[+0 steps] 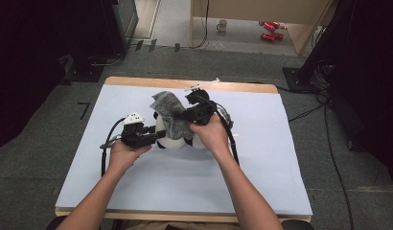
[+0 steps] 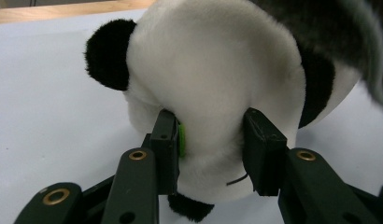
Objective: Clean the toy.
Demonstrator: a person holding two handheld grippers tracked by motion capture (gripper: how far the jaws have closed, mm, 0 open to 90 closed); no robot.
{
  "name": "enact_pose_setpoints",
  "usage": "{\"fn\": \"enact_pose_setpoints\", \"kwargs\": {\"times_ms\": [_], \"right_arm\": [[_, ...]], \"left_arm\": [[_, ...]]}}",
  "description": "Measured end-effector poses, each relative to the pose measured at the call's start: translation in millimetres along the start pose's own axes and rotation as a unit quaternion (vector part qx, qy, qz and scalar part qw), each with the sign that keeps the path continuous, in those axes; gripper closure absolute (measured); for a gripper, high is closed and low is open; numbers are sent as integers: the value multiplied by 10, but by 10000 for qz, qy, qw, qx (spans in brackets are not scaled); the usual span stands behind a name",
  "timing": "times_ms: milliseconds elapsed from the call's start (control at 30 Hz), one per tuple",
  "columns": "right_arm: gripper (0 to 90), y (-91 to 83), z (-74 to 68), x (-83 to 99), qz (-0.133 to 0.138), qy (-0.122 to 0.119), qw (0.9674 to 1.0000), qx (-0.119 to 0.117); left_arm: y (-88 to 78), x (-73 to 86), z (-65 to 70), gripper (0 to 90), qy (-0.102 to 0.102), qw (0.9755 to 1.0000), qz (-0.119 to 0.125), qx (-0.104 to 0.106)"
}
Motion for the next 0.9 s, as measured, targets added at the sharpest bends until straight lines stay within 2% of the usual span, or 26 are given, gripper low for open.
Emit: {"fn": "enact_pose_setpoints", "kwargs": {"times_ms": [67, 133, 233, 300, 367, 533, 667, 900], "right_arm": [[803, 84, -62, -7, -77, -36, 10000, -39], [803, 189, -71, 2, -185, -42, 9998, 17], [802, 330, -1, 58, -334, -11, 9991, 265], [801, 346, 58, 92, -323, 3, 9990, 295], [800, 321, 101, 112, -326, 8, 9989, 332], [800, 180, 215, 167, -429, 30, 9964, 734], [799, 38, 355, 237, -358, 192, 9966, 712], [799, -194, 523, 334, -194, 372, 9964, 738]], "left_arm": [[-8, -8, 12, 617, -4, 10000, -6, 7], [-15, -12, 21, 626, -1, 10000, -23, -2], [-5, -10, 24, 643, -7, 9998, -181, -38], [9, -7, 17, 646, -47, 9998, -214, -3], [17, -11, 19, 647, -60, 9997, -224, -25], [22, -1, -21, 645, -177, 9995, -269, -22], [23, -11, -3, 642, -126, 9997, -213, -2], [25, -10, -13, 643, -184, 9996, -217, 47]]}}
Point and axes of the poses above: each handheld gripper's, and its own axes: y roughly forward along the jaws, x roughly out of its underside, z roughly to its right, the point moved 3 cm from there along y, roughly forward along the jaws, and after that the axes turned 12 degrees about -z, right-handed, at the moved point
